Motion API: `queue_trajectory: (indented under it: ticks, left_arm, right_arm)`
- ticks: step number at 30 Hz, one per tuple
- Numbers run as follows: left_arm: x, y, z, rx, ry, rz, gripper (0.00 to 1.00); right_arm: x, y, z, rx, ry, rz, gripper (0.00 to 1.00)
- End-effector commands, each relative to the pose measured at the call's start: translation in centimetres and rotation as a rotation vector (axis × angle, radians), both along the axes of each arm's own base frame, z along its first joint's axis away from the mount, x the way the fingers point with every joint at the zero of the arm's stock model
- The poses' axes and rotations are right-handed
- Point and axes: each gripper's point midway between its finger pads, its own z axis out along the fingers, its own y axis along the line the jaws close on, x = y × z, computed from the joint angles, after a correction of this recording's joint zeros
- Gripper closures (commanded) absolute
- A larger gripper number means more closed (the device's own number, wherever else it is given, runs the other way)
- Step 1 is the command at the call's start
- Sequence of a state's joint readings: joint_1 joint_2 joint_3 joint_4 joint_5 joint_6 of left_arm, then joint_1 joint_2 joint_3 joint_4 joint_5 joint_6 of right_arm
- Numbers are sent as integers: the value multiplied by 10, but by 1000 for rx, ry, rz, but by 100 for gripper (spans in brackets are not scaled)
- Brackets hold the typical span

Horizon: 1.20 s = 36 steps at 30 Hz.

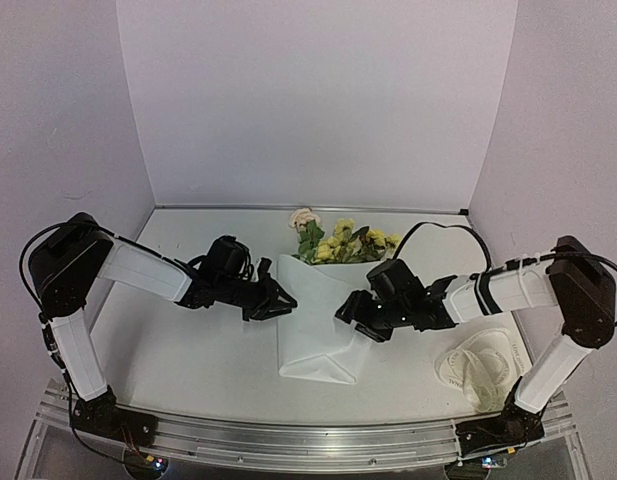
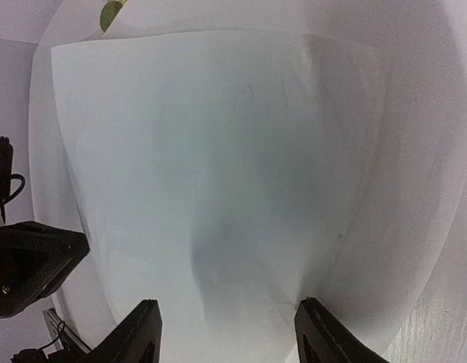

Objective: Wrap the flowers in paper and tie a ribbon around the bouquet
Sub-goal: Fold the 2/3-folded wrapping paper at the center of the board.

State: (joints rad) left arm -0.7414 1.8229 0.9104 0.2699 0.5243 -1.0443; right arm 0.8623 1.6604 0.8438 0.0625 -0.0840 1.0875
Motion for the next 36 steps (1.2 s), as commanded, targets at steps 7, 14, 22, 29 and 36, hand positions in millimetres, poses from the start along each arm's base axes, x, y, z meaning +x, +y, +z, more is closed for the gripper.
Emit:
queue_trajectory:
  ticks: [7, 14, 22, 29, 36]
  left_arm:
    - [4, -8, 8, -14, -30, -17, 78]
    - [4, -8, 9, -14, -30, -17, 78]
    - [5, -8, 10, -16, -33, -19, 78]
    - [4, -9, 13, -25, -39, -30, 78]
    - [0, -10, 32, -44, -83, -64, 76]
  right_arm:
    - [-8, -18, 9, 43, -7, -66, 34]
    - [-7, 2, 3, 120, 24, -52, 37]
    - [-2, 8, 11, 157, 10, -61, 58]
    - [-3, -1, 21, 146, -16, -72, 95]
    - [-6, -23, 21, 22, -45, -74, 100]
